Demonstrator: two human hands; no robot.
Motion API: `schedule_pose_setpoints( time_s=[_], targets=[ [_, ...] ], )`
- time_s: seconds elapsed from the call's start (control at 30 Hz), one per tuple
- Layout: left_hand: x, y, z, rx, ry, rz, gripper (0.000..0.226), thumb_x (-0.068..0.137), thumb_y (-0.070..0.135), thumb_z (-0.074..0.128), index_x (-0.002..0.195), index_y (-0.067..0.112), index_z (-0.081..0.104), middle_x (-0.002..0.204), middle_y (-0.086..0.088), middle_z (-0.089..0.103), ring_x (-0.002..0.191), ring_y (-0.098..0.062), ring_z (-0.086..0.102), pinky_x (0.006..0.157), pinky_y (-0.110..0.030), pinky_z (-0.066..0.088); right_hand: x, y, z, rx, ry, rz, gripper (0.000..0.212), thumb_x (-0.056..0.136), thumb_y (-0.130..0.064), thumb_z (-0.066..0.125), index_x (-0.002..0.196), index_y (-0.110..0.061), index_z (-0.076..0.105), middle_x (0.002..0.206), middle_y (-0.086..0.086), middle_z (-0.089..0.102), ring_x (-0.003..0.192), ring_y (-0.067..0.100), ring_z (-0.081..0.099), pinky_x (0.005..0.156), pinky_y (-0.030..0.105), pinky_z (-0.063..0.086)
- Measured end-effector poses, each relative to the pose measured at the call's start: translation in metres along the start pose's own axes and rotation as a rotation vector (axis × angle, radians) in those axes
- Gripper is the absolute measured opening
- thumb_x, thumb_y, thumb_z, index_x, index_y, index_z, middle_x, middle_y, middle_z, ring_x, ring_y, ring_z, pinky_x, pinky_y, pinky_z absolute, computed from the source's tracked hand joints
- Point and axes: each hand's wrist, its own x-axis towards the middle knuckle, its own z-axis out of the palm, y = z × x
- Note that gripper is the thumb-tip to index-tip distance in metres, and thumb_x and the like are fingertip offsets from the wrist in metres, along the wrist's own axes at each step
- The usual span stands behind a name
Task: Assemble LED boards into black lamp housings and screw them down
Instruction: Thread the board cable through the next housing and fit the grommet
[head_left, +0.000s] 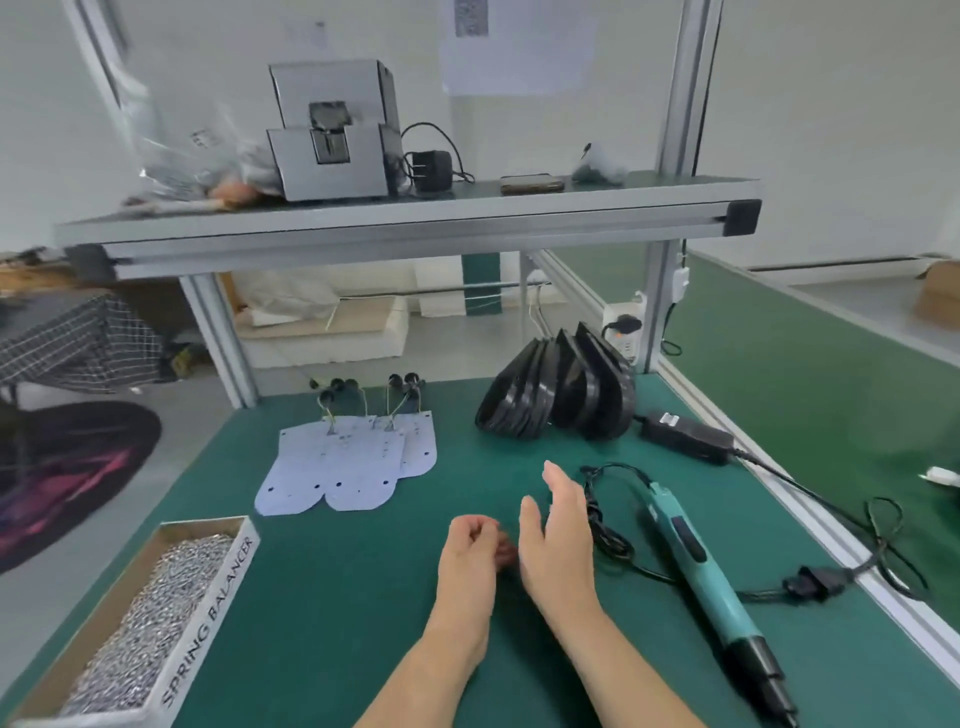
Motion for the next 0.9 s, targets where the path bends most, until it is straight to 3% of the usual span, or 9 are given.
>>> schedule_pose_setpoints(
  time_s=[0.13, 0.2, 0.3, 0.37, 0.47, 0.57, 0.67, 0.77, 0.9],
  targets=[
    [0.018, 0.014, -0.015, 0.178, 0.086, 0.075, 0.009, 0.101, 0.017, 0.052, 0.097, 0.014, 0.06, 0.092, -0.002, 0.066, 0.081, -0.013, 0.065, 0.073, -0.024, 0.051, -0.003, 0.011, 0.017, -0.097, -0.133, -0.011, 0.039, 0.106, -0.018, 0.044, 0.145, -0.015, 0.047, 0.134, -0.004, 0.054, 0.125, 0.011, 0.052, 0.098, 0.019, 0.035],
    [0.032, 0.024, -0.017, 0.272, 0.087, 0.145, 0.008, 0.099, 0.019, 0.055, 0.097, 0.019, 0.064, 0.093, 0.002, 0.067, 0.087, -0.016, 0.065, 0.076, -0.025, 0.052, -0.003, 0.014, 0.019, -0.171, -0.2, -0.039, 0.035, 0.106, -0.021, 0.044, 0.139, -0.017, 0.053, 0.13, -0.006, 0.059, 0.122, 0.012, 0.055, 0.1, 0.022, 0.039],
    [0.063, 0.044, -0.01, 0.475, 0.065, 0.269, 0.022, 0.101, 0.019, 0.054, 0.118, 0.021, 0.068, 0.11, 0.008, 0.068, 0.1, -0.01, 0.061, 0.089, -0.024, 0.048, -0.003, 0.014, 0.02, -0.178, -0.229, -0.048, 0.03, 0.105, -0.019, 0.047, 0.132, -0.018, 0.059, 0.122, -0.007, 0.065, 0.116, 0.012, 0.061, 0.1, 0.028, 0.046],
    [0.088, 0.059, 0.003, 0.627, 0.046, 0.328, 0.033, 0.103, 0.022, 0.051, 0.134, 0.019, 0.062, 0.123, 0.005, 0.064, 0.106, -0.01, 0.058, 0.092, -0.023, 0.043, -0.004, 0.014, 0.02, -0.182, -0.229, -0.053, 0.028, 0.105, -0.021, 0.046, 0.128, -0.022, 0.061, 0.115, -0.01, 0.066, 0.109, 0.007, 0.062, 0.095, 0.026, 0.048],
    [0.125, 0.074, 0.029, 0.823, 0.003, 0.374, 0.039, 0.102, 0.021, 0.05, 0.14, 0.014, 0.056, 0.135, -0.007, 0.059, 0.12, -0.025, 0.057, 0.103, -0.035, 0.045, -0.003, 0.016, 0.021, -0.149, -0.236, -0.058, 0.025, 0.104, -0.019, 0.047, 0.12, -0.025, 0.065, 0.103, -0.016, 0.064, 0.097, 0.0, 0.061, 0.085, 0.018, 0.047],
    [0.154, 0.08, 0.05, 0.974, -0.044, 0.369, 0.048, 0.101, 0.018, 0.051, 0.149, 0.015, 0.047, 0.147, -0.01, 0.051, 0.131, -0.03, 0.049, 0.11, -0.043, 0.041, 0.002, 0.02, 0.019, -0.07, -0.235, -0.015, 0.024, 0.101, -0.014, 0.051, 0.11, -0.029, 0.068, 0.094, -0.014, 0.066, 0.091, -0.002, 0.063, 0.075, 0.012, 0.046],
    [0.17, 0.078, 0.057, 1.09, -0.048, 0.365, 0.029, 0.1, 0.02, 0.051, 0.125, 0.013, 0.063, 0.123, -0.014, 0.065, 0.114, -0.035, 0.059, 0.09, -0.04, 0.048, 0.004, 0.024, 0.02, -0.056, -0.23, -0.002, 0.027, 0.1, -0.014, 0.053, 0.101, -0.036, 0.068, 0.089, -0.014, 0.068, 0.084, 0.0, 0.065, 0.071, 0.012, 0.048],
    [0.175, 0.074, 0.052, 1.054, -0.059, 0.399, 0.016, 0.099, 0.022, 0.055, 0.091, 0.009, 0.061, 0.092, -0.012, 0.065, 0.087, -0.033, 0.06, 0.07, -0.034, 0.042, 0.005, 0.026, 0.022, -0.03, -0.207, -0.002, 0.033, 0.097, -0.008, 0.056, 0.091, -0.039, 0.067, 0.083, -0.01, 0.069, 0.077, 0.006, 0.066, 0.07, 0.017, 0.051],
    [0.156, 0.075, 0.04, 0.999, -0.047, 0.526, 0.024, 0.1, 0.022, 0.056, 0.084, 0.004, 0.061, 0.083, -0.012, 0.062, 0.081, -0.033, 0.056, 0.07, -0.039, 0.042, 0.006, 0.025, 0.02, 0.039, -0.195, 0.014, 0.033, 0.096, -0.002, 0.056, 0.09, -0.032, 0.068, 0.082, -0.004, 0.07, 0.074, 0.008, 0.067, 0.067, 0.014, 0.049]
  ],
)
